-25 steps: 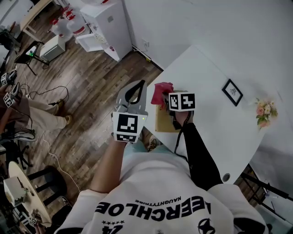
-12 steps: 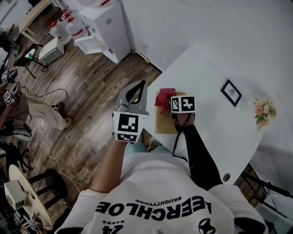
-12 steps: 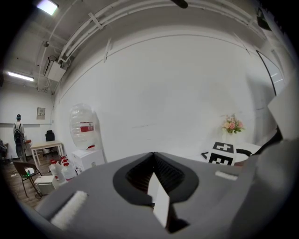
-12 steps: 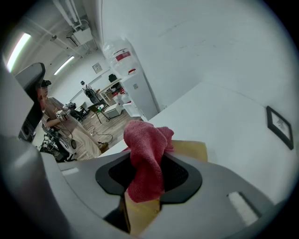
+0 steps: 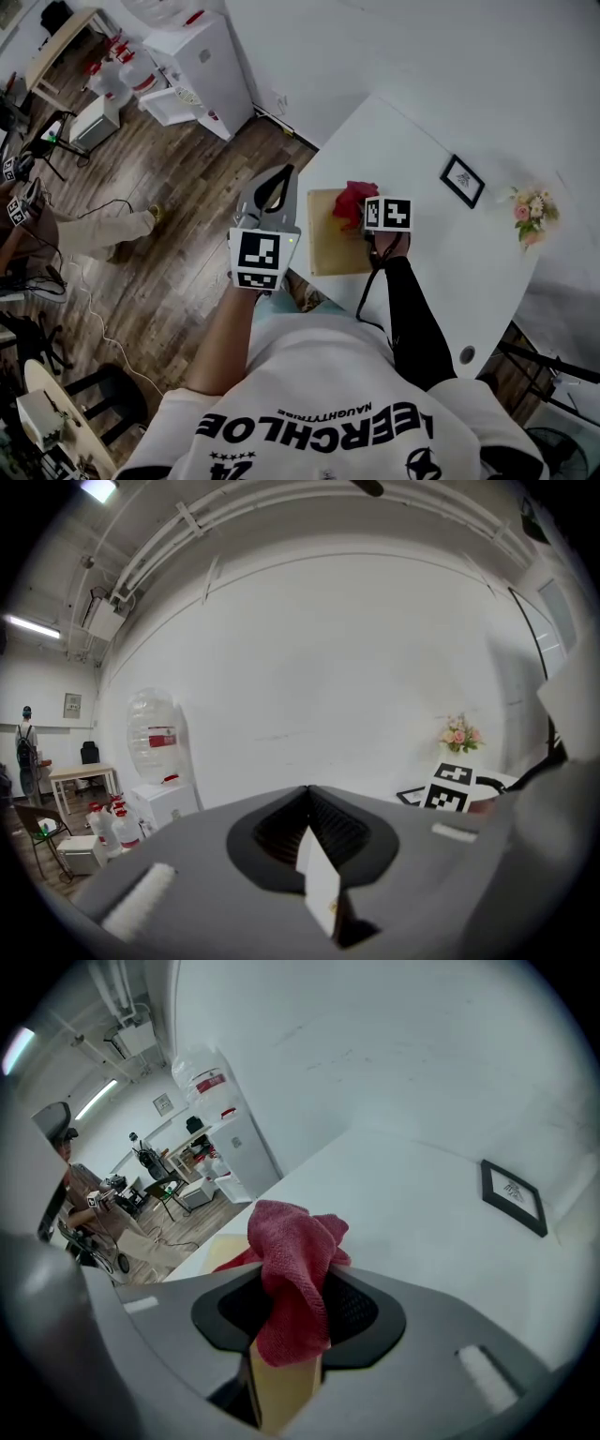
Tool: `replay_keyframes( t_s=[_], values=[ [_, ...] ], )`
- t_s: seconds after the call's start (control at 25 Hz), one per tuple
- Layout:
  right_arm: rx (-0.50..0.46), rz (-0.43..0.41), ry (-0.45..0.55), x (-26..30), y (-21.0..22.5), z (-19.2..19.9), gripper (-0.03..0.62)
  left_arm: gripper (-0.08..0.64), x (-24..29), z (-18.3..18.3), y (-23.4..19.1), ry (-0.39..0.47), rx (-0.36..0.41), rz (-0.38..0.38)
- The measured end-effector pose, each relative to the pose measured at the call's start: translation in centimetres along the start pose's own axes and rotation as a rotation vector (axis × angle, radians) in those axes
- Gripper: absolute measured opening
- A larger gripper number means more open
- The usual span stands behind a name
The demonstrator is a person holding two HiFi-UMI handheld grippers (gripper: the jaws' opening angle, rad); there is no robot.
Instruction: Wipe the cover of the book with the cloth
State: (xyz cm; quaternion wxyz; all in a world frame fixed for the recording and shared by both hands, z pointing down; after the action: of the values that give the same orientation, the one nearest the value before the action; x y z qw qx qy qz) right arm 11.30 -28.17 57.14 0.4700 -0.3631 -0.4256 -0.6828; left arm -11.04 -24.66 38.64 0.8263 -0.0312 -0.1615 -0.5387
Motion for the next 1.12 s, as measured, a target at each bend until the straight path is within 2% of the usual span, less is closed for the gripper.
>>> replay_keyframes(
  t_s=[0.16, 0.36, 0.6, 0.76, 0.96, 1.12],
  values=[
    [-0.005, -0.014, 0.031, -0.8, -0.1, -0.2, 0.146, 0.055, 0.2, -0.1, 0.3, -0.002, -0.001, 0.012],
    [-0.030, -0.148, 0.103, -2.7, -3.3, -1.1, 0.147, 0.055, 0.1, -0.1, 0.4, -0.005, -0.005, 0.017],
    [-0.138, -0.234, 0.018, -1.1, -8.2, 0.2, 0.147, 0.055, -0.3, 0.1, 0.6, -0.009, -0.009, 0.000],
    [-0.195, -0.228, -0.082, 1.4, -9.8, 2.2, 0.147, 0.055, -0.7, 0.5, 0.3, -0.017, -0.016, -0.018],
    [-0.239, -0.187, -0.086, 1.1, -10.0, 2.3, 0.147, 0.055, -1.4, 0.5, -0.1, -0.021, -0.028, -0.027],
    [-0.239, -0.125, -0.073, 0.6, -8.2, 2.3, 0.147, 0.055, -1.1, 0.5, 0.2, -0.019, -0.032, -0.018]
  ],
)
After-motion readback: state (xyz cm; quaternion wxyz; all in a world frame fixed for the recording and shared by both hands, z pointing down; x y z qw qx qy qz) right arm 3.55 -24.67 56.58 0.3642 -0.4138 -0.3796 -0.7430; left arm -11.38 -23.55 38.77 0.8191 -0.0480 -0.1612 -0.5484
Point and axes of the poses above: the fingertips, and each gripper's own axes: x forward along the fingers, y to its right, z out of its underside, the point moved 6 cm from there along -x, backward along the fingers, and after that the axes turned 8 degrees about -y, right-handed, at the moved point
